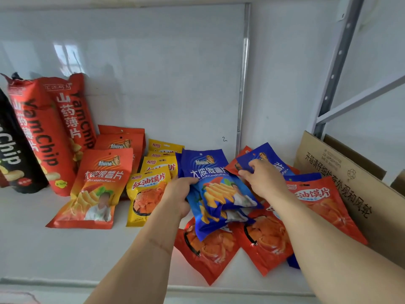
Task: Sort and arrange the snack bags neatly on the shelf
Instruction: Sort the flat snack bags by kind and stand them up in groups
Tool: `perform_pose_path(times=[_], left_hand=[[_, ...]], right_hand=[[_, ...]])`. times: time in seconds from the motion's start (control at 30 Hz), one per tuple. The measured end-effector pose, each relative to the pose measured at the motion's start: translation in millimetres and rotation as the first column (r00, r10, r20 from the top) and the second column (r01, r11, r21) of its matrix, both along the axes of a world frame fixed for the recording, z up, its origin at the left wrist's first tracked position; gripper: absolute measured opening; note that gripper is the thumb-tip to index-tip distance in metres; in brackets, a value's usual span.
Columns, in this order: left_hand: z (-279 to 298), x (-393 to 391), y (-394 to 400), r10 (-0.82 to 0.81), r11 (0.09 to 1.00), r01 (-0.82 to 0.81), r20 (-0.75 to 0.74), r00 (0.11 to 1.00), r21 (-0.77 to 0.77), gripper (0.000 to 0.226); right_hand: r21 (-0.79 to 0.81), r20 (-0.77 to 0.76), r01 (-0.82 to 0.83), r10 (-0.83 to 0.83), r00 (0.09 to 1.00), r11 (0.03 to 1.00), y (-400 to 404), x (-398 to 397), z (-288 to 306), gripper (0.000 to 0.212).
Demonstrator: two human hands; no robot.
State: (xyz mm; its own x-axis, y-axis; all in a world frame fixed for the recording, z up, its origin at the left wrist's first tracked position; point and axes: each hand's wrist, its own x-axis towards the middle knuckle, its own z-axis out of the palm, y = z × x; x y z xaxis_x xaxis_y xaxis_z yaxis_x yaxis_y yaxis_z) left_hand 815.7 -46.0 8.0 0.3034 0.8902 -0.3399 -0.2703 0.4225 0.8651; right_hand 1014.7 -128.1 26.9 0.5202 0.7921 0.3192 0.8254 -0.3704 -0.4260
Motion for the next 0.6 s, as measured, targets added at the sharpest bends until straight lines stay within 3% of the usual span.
perform_pose_path(times=[0.1,0.2,0.3,0.4,0.6], left_hand=[[-9,-1,4,-0.007,0.999,0.011,0.081,0.997,-0.042,0.028],[-15,-4,10,0.010,0.999,-0.004,0.109,0.994,-0.052,0.030],[-13,-6,19,0.055,0.998,-0.057,0.124,0.991,0.008,0.022],[-6,-7,28,0.104,0.991,-0.116,0.149,0.983,0.072,0.020],[5,-6,43,0.220,0.933,-0.251,0.144,0.965,0.256,0.019]], right_hand=[[-0.138,0.204,0.093,-0.063,0.977,0.986,16,-3,-2,0.044],[-0.171,0.253,0.134,-0.088,0.964,0.976,27,-3,1,0.024],[-0.058,0.227,0.122,-0.106,0.968,0.991,33,-6,4,0.020],[0.077,0.214,0.004,-0.021,0.977,0.997,41,-18,13,0.026],[0.193,0.264,-0.200,0.145,0.953,0.961,54,-54,52,0.024]])
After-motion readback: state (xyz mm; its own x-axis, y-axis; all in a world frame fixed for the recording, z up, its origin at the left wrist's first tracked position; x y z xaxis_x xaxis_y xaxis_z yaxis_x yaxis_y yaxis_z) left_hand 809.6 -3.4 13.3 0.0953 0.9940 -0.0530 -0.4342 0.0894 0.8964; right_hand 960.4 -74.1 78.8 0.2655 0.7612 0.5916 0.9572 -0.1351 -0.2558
